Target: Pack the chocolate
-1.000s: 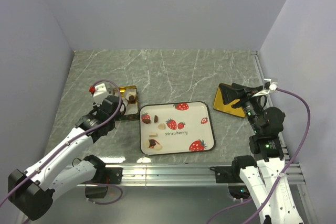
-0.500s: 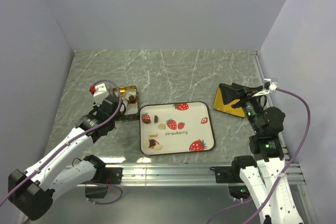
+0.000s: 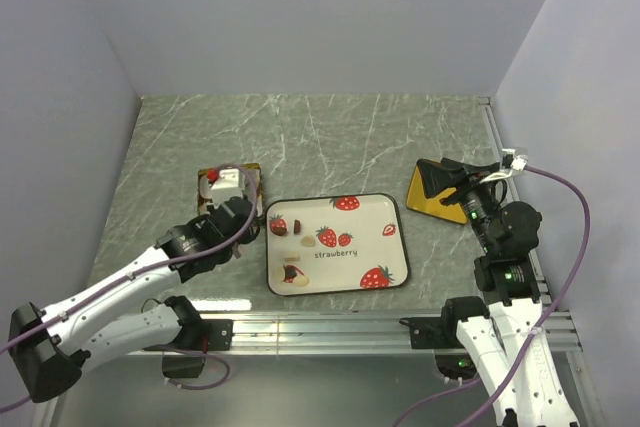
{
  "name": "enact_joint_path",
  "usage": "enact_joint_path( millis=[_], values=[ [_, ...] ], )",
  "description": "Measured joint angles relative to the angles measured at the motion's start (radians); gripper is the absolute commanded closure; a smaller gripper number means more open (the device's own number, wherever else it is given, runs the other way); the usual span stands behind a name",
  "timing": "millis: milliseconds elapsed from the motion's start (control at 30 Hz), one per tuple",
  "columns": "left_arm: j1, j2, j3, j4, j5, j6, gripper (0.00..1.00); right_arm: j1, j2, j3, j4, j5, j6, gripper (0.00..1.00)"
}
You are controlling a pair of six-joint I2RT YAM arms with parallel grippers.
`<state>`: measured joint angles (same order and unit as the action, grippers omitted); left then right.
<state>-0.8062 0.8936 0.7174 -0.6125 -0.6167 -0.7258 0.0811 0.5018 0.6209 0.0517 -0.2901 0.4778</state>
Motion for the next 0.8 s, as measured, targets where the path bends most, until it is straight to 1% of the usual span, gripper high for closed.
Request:
enact_joint_path(
  millis=[167, 333, 500, 633, 800],
  values=[
    [-0.119, -0.027, 0.016, 0.0, 0.052, 0.008, 0.64, 0.0, 0.003, 0.0, 0.0, 0.008, -0.002, 0.24],
    [-0.192, -0.053, 0.026, -0.006, 0.085, 0.008, 0.63, 0.0, 0.006, 0.0, -0.001, 0.014, -0.004, 0.24],
    [-0.228, -0.033, 0.026, -0.036, 0.099, -0.003, 0.62, 0.0, 0.008, 0.0, -0.005, 0.016, -0.005, 0.24],
    [-0.252, -0.006, 0.026, -0.068, 0.085, -0.043, 0.61, 0.0, 0.008, 0.0, -0.008, 0.017, -0.005, 0.24],
    [-0.291, 0.017, 0.026, -0.071, 0.063, -0.09, 0.61, 0.0, 0.009, 0.0, -0.008, 0.016, -0.005, 0.24]
  ],
)
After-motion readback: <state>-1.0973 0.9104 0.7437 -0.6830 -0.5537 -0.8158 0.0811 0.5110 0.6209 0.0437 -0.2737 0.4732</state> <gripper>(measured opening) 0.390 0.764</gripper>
